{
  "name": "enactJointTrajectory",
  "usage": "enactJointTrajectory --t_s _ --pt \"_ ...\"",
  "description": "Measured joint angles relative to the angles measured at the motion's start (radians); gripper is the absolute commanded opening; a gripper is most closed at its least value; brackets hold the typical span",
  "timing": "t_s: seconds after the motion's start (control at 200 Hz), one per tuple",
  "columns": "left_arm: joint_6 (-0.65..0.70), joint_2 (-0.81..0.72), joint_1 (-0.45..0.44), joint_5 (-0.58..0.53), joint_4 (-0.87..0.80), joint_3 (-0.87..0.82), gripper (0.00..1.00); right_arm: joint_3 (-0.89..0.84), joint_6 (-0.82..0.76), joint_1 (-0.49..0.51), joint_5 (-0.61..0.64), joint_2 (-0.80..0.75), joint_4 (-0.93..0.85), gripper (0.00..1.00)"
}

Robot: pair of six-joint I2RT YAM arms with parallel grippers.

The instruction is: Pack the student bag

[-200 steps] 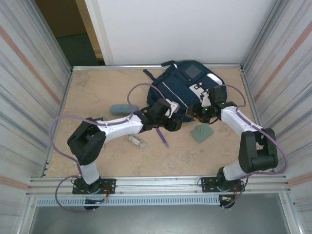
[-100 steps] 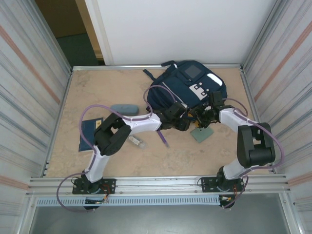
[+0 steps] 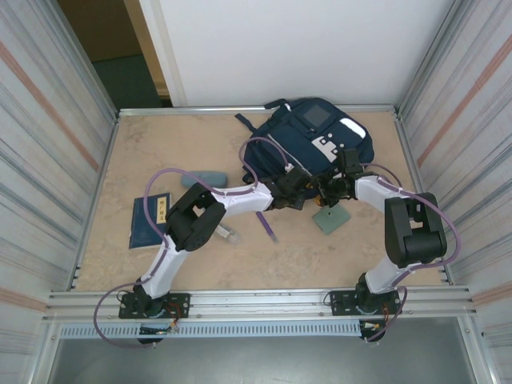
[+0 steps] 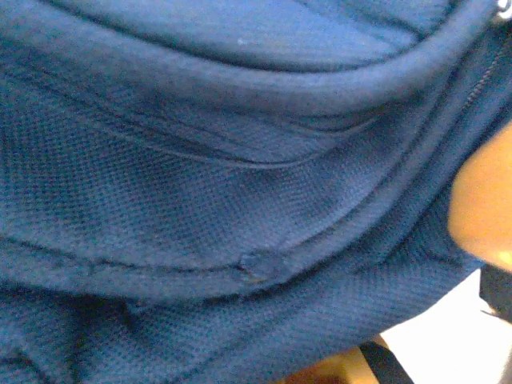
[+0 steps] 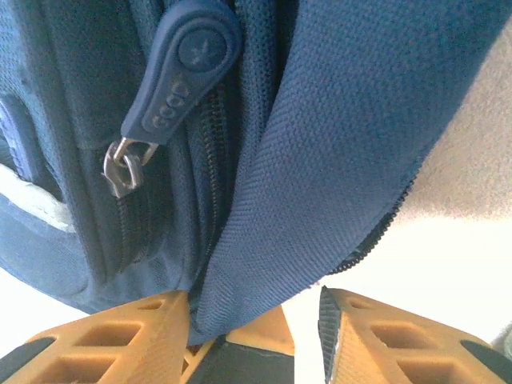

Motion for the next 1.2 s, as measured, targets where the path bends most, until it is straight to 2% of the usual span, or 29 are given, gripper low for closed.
enactJointTrajectory --t_s 0.145,0.21,0.271,0.371,0.446,0.616,0.792,0.847,0.877,0.912,0.967,1.153,1.198 --pt "0.039 -0.030 0.000 0.011 0.024 -0.042 0.00 -0.005 0.025 0.000 0.012 0.000 0.004 0.48" --pt "0.071 -0.069 0.000 0.029 0.047 -0.088 0.00 -0.005 0.034 0.000 0.018 0.000 0.004 0.46" --pt "0.099 -0.111 0.000 0.048 0.055 -0.122 0.00 -0.005 0.051 0.000 0.018 0.000 0.005 0.37" --pt "0.146 -0.186 0.000 0.069 0.072 -0.148 0.00 -0.005 0.078 0.000 0.020 0.000 0.020 0.11" --pt "0.171 -0.242 0.002 0.070 0.085 -0.172 0.00 -0.003 0.094 -0.002 0.013 0.000 0.036 0.02" --pt "0.209 -0.311 0.040 0.064 0.090 -0.241 0.00 0.002 0.083 -0.035 -0.025 -0.027 0.017 0.00" --pt "0.245 -0.375 0.135 0.074 0.113 -0.320 0.00 0.038 -0.009 -0.140 -0.051 -0.031 -0.058 0.00" --pt "0.262 -0.383 0.155 0.084 0.117 -0.328 0.00 0.045 -0.039 -0.168 -0.062 -0.031 -0.073 0.07" --pt "0.270 -0.384 0.161 0.091 0.120 -0.328 0.00 0.049 -0.056 -0.178 -0.068 -0.031 -0.081 0.16" --pt "0.278 -0.384 0.162 0.099 0.124 -0.328 0.00 0.053 -0.071 -0.184 -0.079 -0.030 -0.089 0.31" --pt "0.284 -0.384 0.155 0.112 0.125 -0.328 0.00 0.062 -0.087 -0.186 -0.085 -0.030 -0.097 0.44" --pt "0.294 -0.364 0.105 0.153 0.111 -0.284 0.00 0.072 -0.065 -0.148 -0.045 -0.102 -0.164 0.56" --pt "0.296 -0.351 0.086 0.160 0.112 -0.260 0.00 0.072 -0.040 -0.113 -0.011 -0.144 -0.196 0.65"
